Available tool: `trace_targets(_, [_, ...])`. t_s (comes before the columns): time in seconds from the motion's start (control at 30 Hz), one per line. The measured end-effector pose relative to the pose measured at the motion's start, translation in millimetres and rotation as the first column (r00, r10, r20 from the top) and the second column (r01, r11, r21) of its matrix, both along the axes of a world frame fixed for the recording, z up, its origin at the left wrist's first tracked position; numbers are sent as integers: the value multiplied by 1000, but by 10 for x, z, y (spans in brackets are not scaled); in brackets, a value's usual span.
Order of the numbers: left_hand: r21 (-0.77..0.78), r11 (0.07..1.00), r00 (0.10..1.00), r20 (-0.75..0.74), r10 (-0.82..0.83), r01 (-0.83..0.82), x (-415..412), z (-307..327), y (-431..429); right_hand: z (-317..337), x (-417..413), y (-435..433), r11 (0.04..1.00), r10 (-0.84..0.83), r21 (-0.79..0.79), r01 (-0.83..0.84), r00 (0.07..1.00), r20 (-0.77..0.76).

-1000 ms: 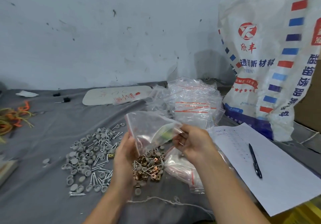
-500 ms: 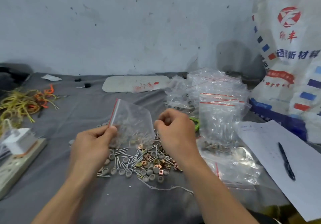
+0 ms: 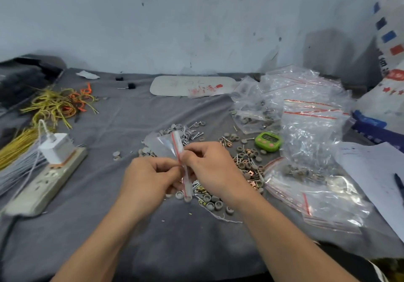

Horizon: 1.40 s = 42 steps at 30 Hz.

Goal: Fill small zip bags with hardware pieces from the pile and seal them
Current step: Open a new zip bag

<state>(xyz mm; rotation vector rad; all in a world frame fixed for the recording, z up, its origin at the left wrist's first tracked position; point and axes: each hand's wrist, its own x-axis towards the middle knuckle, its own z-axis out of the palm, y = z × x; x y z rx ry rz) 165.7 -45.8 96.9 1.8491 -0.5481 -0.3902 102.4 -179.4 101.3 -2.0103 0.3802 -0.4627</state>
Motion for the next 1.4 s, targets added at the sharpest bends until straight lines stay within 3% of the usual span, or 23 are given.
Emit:
trace_targets(0.13, [22,989,989,41,145,-146,-7,14,-16,-17,-35,-7,987,-141,87,133,986,84])
trace_targets(0.23, [131,962,949,241,202,-238,-39,47,-41,8,-62,-4,982,-31,186,19,997,64])
trace_targets(0.3, [162,964,947,275,163,-213,-76,66,-62,0,-69,-6,986,-9,168,1,999,47])
trace_targets(0.43, [121,985,973,212,92,-120,-91,78,-87,29,-111,-77,967,41,248,-57,997,67])
trace_targets(0.57, [-72,997,1000,2,-26,26,-70,119,-60,103,-167,-123,905,109,403,-137,990,91])
trace_targets(0.77, [-202,979,989,-136,-61,32,-62,132,-37,129,-196,-140,818,190,532,-217,976,105])
trace_targets(0.87, [-227,972,982,-159,-104,67,-66,104,-35,107,-204,-130,885,147,434,-170,985,86])
trace_targets(0.97, [-158,986,990,-117,-75,56,-127,78,-105,78,-226,-134,988,16,150,-16,1000,4])
trace_targets(1.1, [92,985,978,168,127,-144,-195,52,-202,48,-246,-72,963,-141,-240,127,989,-44])
trace_targets(1.17, [251,893,845,489,216,-374,-215,54,-192,49,-236,-26,916,-221,-349,196,975,-32])
trace_targets(1.23, [256,782,651,720,238,-569,-200,89,-158,65,-236,-15,893,-263,-385,233,964,-28])
trace_targets(1.33, [133,745,490,824,283,-654,-79,127,-56,109,-262,-43,836,-336,-469,284,941,-29])
trace_targets(1.4, [107,750,475,829,294,-652,-10,147,12,132,-275,-73,802,-392,-484,351,920,18])
